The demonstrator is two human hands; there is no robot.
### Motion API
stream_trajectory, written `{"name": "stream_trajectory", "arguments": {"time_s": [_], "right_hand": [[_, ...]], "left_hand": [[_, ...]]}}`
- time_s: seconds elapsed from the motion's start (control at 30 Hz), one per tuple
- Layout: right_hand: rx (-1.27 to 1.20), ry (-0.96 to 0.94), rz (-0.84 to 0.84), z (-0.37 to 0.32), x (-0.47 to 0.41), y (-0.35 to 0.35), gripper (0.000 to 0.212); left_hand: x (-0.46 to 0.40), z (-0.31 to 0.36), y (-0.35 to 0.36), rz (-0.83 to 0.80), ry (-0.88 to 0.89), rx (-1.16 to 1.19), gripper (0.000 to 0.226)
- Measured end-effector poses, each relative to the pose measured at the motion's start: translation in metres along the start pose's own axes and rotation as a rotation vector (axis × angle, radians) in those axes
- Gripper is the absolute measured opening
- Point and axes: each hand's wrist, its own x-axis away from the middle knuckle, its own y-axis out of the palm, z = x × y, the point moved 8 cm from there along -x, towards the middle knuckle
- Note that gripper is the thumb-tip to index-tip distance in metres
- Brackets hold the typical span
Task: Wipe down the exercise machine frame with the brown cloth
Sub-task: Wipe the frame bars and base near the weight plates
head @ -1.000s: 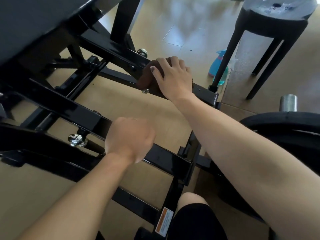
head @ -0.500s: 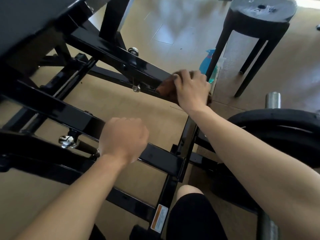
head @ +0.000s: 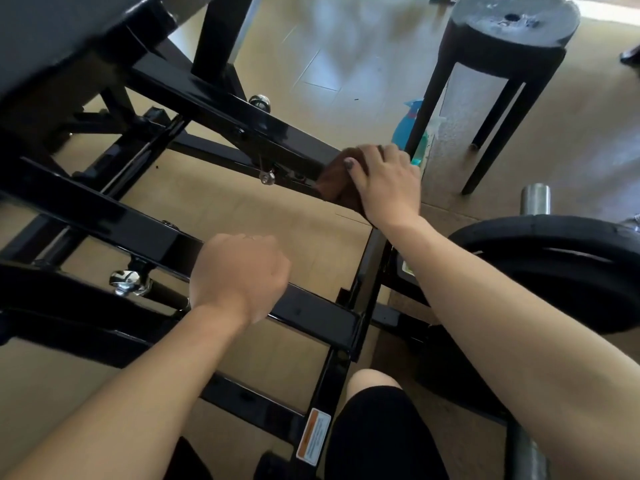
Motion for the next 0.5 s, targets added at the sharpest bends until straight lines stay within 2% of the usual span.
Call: {"name": "stream_trajectory", "arguments": {"time_s": [0.1,0.37,0.5], "right_hand": [[0.001,0.11,-0.021,0.032,0.016,-0.007,0.042],[-0.115,0.333,0.014,0.03,0.049,-0.006,0.037],[-0.015,0.314,0.007,0.015,0.081,-0.005,0.033]], "left_hand": [[0.002,-0.002,0.001,0.0,-0.017,0.005,0.029],[0.003,-0.002,-0.001,0.058,-0.001,0.002,0.028],[0.003,-0.002,-0.002,0.034,-0.009,-0.021,0.029]]}}
